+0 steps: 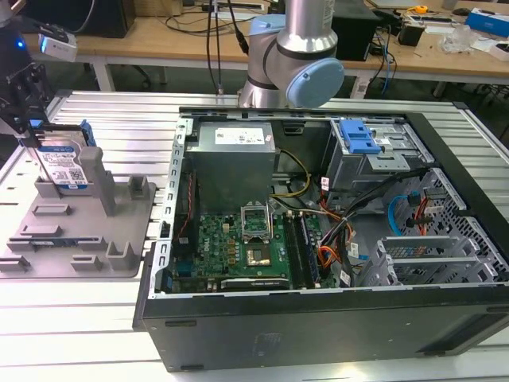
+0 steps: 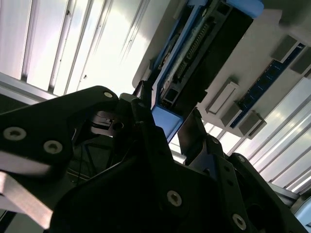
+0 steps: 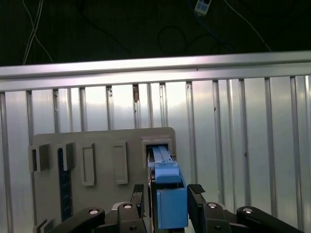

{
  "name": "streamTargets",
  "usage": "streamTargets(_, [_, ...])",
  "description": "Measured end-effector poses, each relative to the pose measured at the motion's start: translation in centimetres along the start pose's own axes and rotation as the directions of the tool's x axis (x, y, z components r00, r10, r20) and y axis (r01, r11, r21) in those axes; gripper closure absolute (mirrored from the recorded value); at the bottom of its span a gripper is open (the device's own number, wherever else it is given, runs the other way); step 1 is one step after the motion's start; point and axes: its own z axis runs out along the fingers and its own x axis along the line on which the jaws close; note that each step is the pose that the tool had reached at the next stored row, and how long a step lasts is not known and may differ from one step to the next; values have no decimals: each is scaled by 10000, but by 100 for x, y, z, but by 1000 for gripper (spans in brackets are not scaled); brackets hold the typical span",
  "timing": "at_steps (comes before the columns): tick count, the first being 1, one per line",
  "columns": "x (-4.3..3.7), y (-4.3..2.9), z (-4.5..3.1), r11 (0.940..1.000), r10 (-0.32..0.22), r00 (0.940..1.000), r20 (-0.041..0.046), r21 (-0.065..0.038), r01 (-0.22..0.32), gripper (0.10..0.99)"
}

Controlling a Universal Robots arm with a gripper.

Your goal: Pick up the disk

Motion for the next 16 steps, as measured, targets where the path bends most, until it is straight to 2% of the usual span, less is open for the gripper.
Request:
streamTargets(8, [0, -1, 53, 10000, 0, 10000, -1, -2, 0, 604])
streamTargets(16, [0, 5, 57, 10000, 0, 10000, 0, 0, 0, 604])
